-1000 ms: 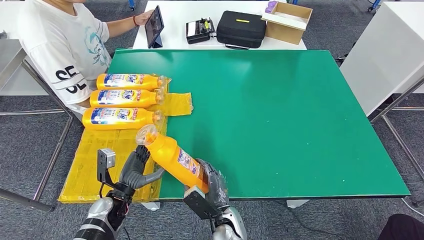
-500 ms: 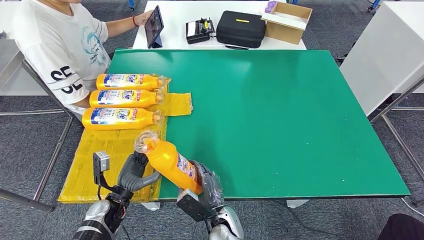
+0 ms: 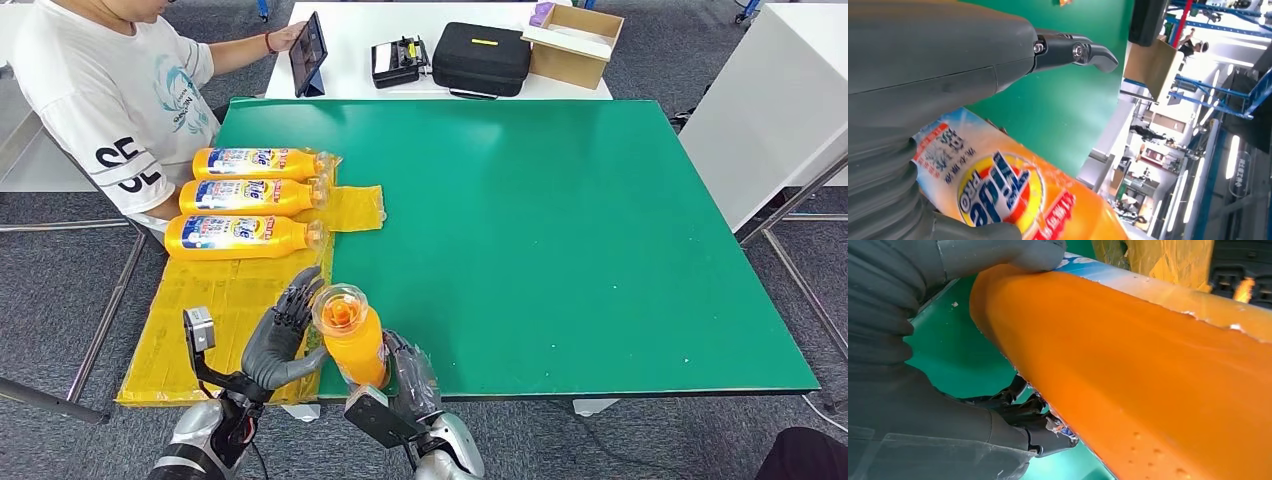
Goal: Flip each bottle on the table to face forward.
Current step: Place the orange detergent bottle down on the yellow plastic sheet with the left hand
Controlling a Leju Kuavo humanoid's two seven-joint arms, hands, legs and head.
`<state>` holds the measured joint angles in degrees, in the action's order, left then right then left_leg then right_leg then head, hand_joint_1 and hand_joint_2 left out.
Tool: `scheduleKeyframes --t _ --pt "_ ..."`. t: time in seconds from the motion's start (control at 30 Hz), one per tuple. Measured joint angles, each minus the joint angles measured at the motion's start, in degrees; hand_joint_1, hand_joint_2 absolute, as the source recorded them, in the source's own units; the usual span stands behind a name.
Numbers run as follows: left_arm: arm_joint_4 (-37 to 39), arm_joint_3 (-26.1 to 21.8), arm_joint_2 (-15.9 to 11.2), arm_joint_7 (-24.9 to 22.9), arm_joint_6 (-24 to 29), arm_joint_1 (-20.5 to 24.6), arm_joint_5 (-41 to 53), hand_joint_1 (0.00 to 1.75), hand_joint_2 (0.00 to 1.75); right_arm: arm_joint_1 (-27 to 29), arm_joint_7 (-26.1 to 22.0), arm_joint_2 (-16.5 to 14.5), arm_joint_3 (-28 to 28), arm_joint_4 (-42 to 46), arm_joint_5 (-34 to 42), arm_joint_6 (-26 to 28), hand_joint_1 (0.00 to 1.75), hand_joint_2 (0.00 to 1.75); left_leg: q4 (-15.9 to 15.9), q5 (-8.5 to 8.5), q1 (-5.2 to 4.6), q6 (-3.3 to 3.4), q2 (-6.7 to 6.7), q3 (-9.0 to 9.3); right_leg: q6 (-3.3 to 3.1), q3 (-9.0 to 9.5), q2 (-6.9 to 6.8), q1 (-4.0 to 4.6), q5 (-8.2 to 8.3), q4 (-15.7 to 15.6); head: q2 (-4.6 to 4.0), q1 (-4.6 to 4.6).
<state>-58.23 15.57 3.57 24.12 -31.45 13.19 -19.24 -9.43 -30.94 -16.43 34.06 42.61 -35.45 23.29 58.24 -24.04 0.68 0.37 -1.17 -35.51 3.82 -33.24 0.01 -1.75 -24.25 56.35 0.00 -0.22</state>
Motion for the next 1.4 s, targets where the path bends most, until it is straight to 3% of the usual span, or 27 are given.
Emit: scheduleKeyframes --t 0.23,0.83,1.07,1.4 --pt "-5.37 1.09 -0.73 -1.79 4.28 -1.77 -0.92 0.0 1.75 0.33 0.33 0.2 -0.05 2.7 1.03 0.3 1.75 1.75 0.0 0.0 0.0 0.0 -0.01 -0.01 0.0 -0.02 0.0 0.0 0.0 0.0 0.0 0.0" --pt "-5.81 -0.44 -0.7 -4.39 10.54 -3.21 -3.45 0.0 1.75 4.34 -0.69 1.6 -1.49 21.02 3.42 5.25 1.75 1.75 0.0 0.0 0.0 0.0 0.0 -0.02 0.0 -0.06 0.0 0.0 -0.01 -0.01 0.0 0.0" --pt "-6.38 -1.84 -0.52 -2.89 8.1 -4.45 -4.18 0.0 1.75 6.13 0.33 2.8 -4.18 29.36 6.27 5.01 1.75 1.75 0.0 -0.01 0.0 0.0 0.0 -0.03 0.0 -0.05 0.0 -0.01 -0.01 -0.02 0.0 0.0" --pt "-11.05 -1.73 -0.35 -1.92 6.81 -6.81 -1.5 0.0 1.75 6.22 0.44 3.67 -8.68 30.45 7.21 3.83 1.75 1.75 0.0 -0.01 0.0 0.0 0.0 -0.03 0.0 -0.05 0.0 0.01 0.0 -0.01 0.0 0.0"
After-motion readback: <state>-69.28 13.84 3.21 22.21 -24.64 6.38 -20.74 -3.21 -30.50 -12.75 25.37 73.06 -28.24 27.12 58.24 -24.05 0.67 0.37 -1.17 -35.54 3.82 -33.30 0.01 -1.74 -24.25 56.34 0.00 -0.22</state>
